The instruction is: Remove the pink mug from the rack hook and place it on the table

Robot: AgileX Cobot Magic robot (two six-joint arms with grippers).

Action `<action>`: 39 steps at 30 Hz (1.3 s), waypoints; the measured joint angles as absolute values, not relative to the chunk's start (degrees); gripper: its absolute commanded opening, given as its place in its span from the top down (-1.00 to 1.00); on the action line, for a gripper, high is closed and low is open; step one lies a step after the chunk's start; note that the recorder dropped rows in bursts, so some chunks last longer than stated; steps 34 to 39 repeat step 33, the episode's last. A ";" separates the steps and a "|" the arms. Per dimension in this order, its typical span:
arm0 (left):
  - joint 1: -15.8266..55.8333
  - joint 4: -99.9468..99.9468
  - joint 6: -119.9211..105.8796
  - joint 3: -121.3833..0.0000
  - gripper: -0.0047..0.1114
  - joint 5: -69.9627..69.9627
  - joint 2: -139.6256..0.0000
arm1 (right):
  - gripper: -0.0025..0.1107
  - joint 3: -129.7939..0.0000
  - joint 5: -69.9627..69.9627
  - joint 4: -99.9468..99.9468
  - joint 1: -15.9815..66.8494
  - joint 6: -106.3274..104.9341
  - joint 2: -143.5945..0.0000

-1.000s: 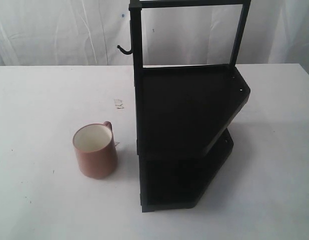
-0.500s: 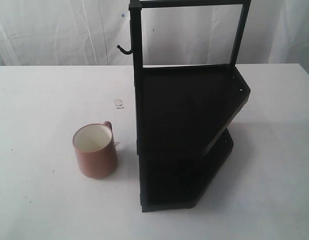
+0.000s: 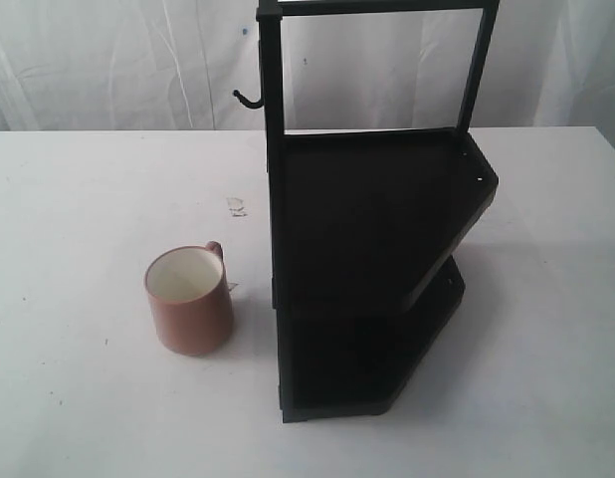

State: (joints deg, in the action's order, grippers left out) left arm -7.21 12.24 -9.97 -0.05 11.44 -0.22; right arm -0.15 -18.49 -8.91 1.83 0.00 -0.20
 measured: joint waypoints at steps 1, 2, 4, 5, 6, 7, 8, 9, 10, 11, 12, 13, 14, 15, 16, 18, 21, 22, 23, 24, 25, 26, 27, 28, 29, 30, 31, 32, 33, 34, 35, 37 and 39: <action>-7.21 12.23 -9.97 -0.05 0.92 11.44 -0.22 | 0.96 -0.15 -18.49 -8.91 1.83 0.00 -0.20; -7.21 12.23 -9.97 -0.05 0.92 11.44 -0.22 | 0.96 -0.15 -18.49 -8.91 1.83 0.00 -0.20; -7.21 12.23 -9.97 -0.05 0.92 11.44 -0.22 | 0.96 -0.15 -18.49 -8.91 1.83 0.53 -0.20; -7.21 12.23 -10.01 -0.05 0.92 11.44 -0.22 | 0.96 -0.15 -18.49 -8.91 1.83 0.53 -0.20; -7.21 12.23 -10.01 -0.05 0.92 11.44 -0.22 | 0.96 -0.15 -18.49 -8.91 1.83 0.82 -0.20; -7.21 12.23 -10.10 -0.05 0.92 11.44 -0.22 | 0.96 -0.15 -18.49 -8.91 1.83 0.83 -0.20; -7.21 12.23 -10.10 -0.05 0.92 11.44 -0.22 | 0.96 -0.15 -18.49 -8.91 1.83 0.93 -0.20; -7.21 12.23 -10.10 -0.05 0.92 11.44 -0.22 | 0.96 -0.15 -18.49 -8.91 1.83 0.91 -0.20; -7.21 12.23 -10.10 -0.05 0.92 11.44 -0.22 | 0.96 -0.15 -18.49 -8.91 1.83 0.91 -0.20; -7.21 12.23 -10.10 -0.05 0.92 11.44 -0.22 | 0.96 -0.15 -18.49 -8.91 1.83 0.91 -0.20; -7.21 12.23 -10.10 -0.05 0.92 11.44 -0.22 | 0.96 -0.15 -18.49 -8.91 1.83 0.91 -0.20; -7.21 12.23 -10.10 -0.05 0.92 11.44 -0.22 | 0.96 -0.15 -18.49 -8.91 1.83 1.05 -0.20; -7.21 12.23 -10.10 -0.05 0.92 11.44 -0.22 | 0.96 -0.15 -18.49 -8.91 1.83 1.05 -0.20; -7.21 12.23 -10.10 -0.05 0.92 11.44 -0.22 | 0.96 -0.15 -18.49 -8.91 1.83 1.05 -0.20; -7.21 12.23 -10.10 -0.05 0.92 11.44 -0.22 | 0.96 -0.15 -18.49 -8.91 1.83 1.05 -0.20; -7.21 12.23 -10.10 -0.05 0.92 11.44 -0.22 | 0.96 -0.15 -18.49 -8.91 1.83 1.05 -0.20; -7.21 12.23 -10.10 -0.05 0.92 11.44 -0.22 | 0.96 -0.15 -18.49 -8.91 1.83 1.05 -0.20; -7.21 12.23 -10.10 -0.05 0.92 11.44 -0.22 | 0.96 -0.15 -18.49 -8.91 1.83 1.05 -0.20; -7.21 12.23 -10.10 -0.05 0.92 11.44 -0.22 | 0.96 -0.15 -18.49 -8.91 1.83 1.05 -0.20; -7.21 12.23 -10.10 -0.05 0.92 11.44 -0.22 | 0.96 -0.15 -18.49 -8.91 1.83 1.05 -0.20; -7.21 12.23 -10.10 -0.05 0.92 11.44 -0.22 | 0.96 -0.15 -18.49 -8.91 1.83 1.05 -0.20; -7.21 12.23 -10.10 -0.05 0.92 11.44 -0.22 | 0.96 -0.15 -18.49 -8.91 1.83 1.05 -0.20; -7.21 12.23 -10.10 -0.05 0.92 11.44 -0.22 | 0.96 -0.15 -18.49 -8.91 1.83 1.05 -0.20; -7.21 12.23 -10.10 -0.05 0.92 11.44 -0.22 | 0.96 -0.15 -18.49 -8.91 1.83 1.05 -0.20; -7.21 12.26 -10.10 -0.05 0.92 11.44 -0.22 | 0.96 -0.15 -18.49 -8.91 1.83 1.05 -0.20; -7.21 12.26 -10.10 -0.05 0.92 11.44 -0.22 | 0.96 -0.15 -18.49 -8.91 1.83 1.05 -0.20; -7.21 12.36 -10.10 -0.05 0.92 11.44 -0.22 | 0.96 -0.15 -18.49 -8.91 1.83 1.05 -0.20; -7.21 12.36 -10.10 -0.05 0.92 11.44 -0.22 | 0.96 -0.15 -18.49 -8.91 1.83 1.05 -0.20; -7.21 12.36 -10.10 -0.05 0.92 11.44 -0.22 | 0.96 -0.15 -18.49 -8.91 1.83 1.05 -0.20; -7.21 12.36 -10.10 -0.05 0.92 11.44 -0.22 | 0.96 -0.15 -18.49 -8.91 1.83 1.05 -0.20; -7.21 12.36 -10.10 -0.05 0.92 11.44 -0.22 | 0.96 -0.15 -18.49 -8.91 1.83 1.05 -0.20; -7.21 12.36 -10.10 -0.05 0.92 11.44 -0.22 | 0.96 -0.15 -18.49 -8.91 1.83 1.05 -0.20; -7.21 12.36 -10.10 -0.05 0.92 11.44 -0.22 | 0.96 -0.15 -18.49 -8.91 1.83 1.05 -0.20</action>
